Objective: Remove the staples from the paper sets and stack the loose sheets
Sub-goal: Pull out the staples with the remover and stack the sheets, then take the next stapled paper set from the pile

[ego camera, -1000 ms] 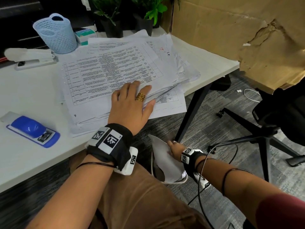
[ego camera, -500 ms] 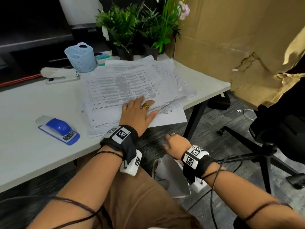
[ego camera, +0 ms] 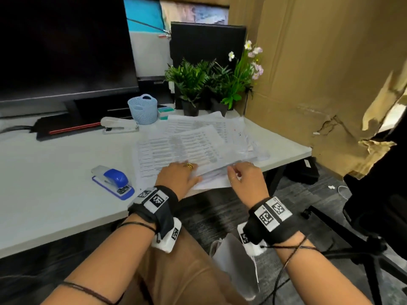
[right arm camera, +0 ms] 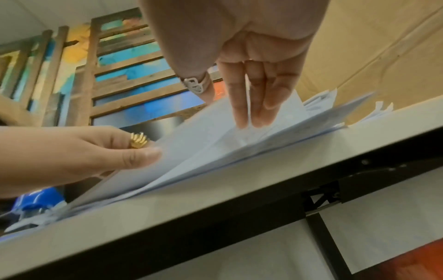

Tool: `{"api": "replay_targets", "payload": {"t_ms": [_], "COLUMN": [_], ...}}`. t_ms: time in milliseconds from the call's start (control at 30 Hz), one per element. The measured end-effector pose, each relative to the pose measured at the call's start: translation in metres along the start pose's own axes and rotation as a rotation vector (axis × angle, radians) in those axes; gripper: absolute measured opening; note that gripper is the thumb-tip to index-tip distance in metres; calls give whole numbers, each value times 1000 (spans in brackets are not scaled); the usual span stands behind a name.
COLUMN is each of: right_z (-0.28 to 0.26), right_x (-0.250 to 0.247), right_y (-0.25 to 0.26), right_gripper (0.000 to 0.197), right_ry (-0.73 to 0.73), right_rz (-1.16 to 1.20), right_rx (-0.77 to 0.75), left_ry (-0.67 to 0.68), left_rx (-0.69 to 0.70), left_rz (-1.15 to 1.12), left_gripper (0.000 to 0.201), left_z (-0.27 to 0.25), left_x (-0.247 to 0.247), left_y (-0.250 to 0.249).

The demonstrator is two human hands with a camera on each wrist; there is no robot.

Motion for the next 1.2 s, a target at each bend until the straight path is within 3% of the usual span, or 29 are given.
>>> {"api": "replay_targets", "payload": {"t_ms": [133, 300, 367, 433, 500, 567, 633, 767, 900, 1033, 1133, 1200], "right_z": [12, 28, 38, 48, 56, 63, 68, 68, 58, 54, 61, 68], "right_x": [9, -11, -7, 6, 19, 23, 14, -24, -57, -70, -61, -40], "right_y": [-5, 2, 4, 4, 6, 6, 13, 54, 106, 147, 167, 177], "right_gripper": [63, 60, 56, 52, 29, 13, 29, 30, 27, 29, 47, 41], "right_ry": [46, -72, -52, 10, 59, 47, -19, -179, -334, -386, -285, -144], "right_rz": [55, 130, 229, 369, 395, 385, 455, 644, 692, 787, 956, 1083], "right_rx": [182, 288, 310, 356, 362, 325, 219, -22, -270, -398, -417, -365], "left_ry": [-149, -245, -275, -197, -35, 15, -125, -564, -794, -938, -1071, -1116], "left_rx": [-38, 10, 34, 57, 92, 117, 107, 79, -27, -101, -200, -269], "left_rz": [-53, -178, -212, -190, -211, -317, -438, -444, -461, -525, -492, -427], "left_gripper": [41, 40, 40, 41, 46, 53, 47, 44, 74, 97, 73, 55], "left_z": [-14, -23, -26, -26, -25, -27, -33, -63, -92, -122, -155, -174], "left_x": [-24, -36, -37, -29, -11, -6, -26, -105, -167, -212, -238, -247], "left_y": [4, 8, 7, 5, 4, 8, 22, 51, 73, 100, 117, 128]}}
Point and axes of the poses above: each hand's wrist, its own z-axis towards the middle knuckle, its own x-axis out of the palm, y = z × x, the point moved 9 cm from there along z, towards the middle knuckle, and after that the axes turned 7 degrees about y, right-handed, at the moved point
